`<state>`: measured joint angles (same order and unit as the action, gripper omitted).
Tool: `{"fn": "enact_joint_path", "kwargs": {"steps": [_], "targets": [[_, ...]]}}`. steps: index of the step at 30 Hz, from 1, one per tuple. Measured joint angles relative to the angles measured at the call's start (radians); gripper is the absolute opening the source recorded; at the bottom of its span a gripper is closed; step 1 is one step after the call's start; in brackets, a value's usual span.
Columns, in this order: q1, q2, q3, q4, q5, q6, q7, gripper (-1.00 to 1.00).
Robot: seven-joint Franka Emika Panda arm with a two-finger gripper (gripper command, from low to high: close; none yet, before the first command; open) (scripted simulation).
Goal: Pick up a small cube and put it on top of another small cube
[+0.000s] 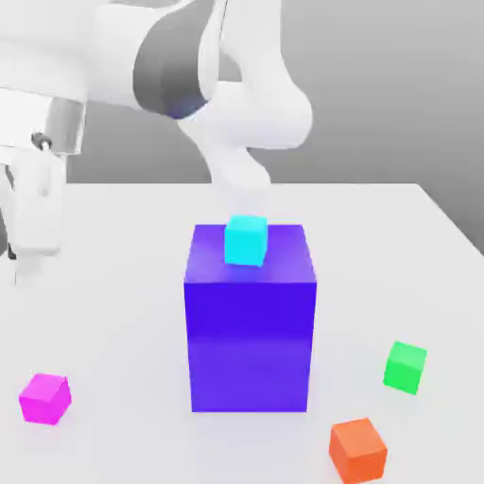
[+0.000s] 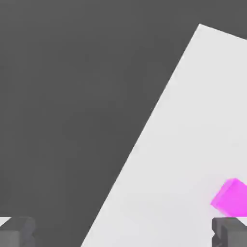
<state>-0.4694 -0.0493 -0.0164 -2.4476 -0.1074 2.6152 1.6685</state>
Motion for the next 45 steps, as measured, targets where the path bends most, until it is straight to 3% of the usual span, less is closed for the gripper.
{"fn": "enact_joint_path", "kwargs": {"steps": [7, 12, 13, 20, 25, 28, 38, 45], "targets": [[-0.089, 0.248, -0.04, -0.052, 0.115, 0.111, 0.185, 0.0], [-0.115, 0.429, -0.025, -0.029, 0.164, 0.242, 0.188, 0.0], [-0.118, 0.46, -0.021, -0.023, 0.167, 0.266, 0.186, -1.0], [-0.119, 0.465, -0.02, -0.022, 0.167, 0.272, 0.187, -1.0], [-0.112, 0.31, -0.031, -0.052, 0.142, 0.149, 0.204, -1.0], [-0.083, 0.28, 0.014, -0.009, 0.135, 0.136, 0.163, -1.0], [0.179, 0.153, 0.28, -0.03, 0.188, 0.113, 0.256, -1.0], [0.563, 0.042, 0.457, -0.094, 0.248, 0.084, 0.408, -1.0]]}}
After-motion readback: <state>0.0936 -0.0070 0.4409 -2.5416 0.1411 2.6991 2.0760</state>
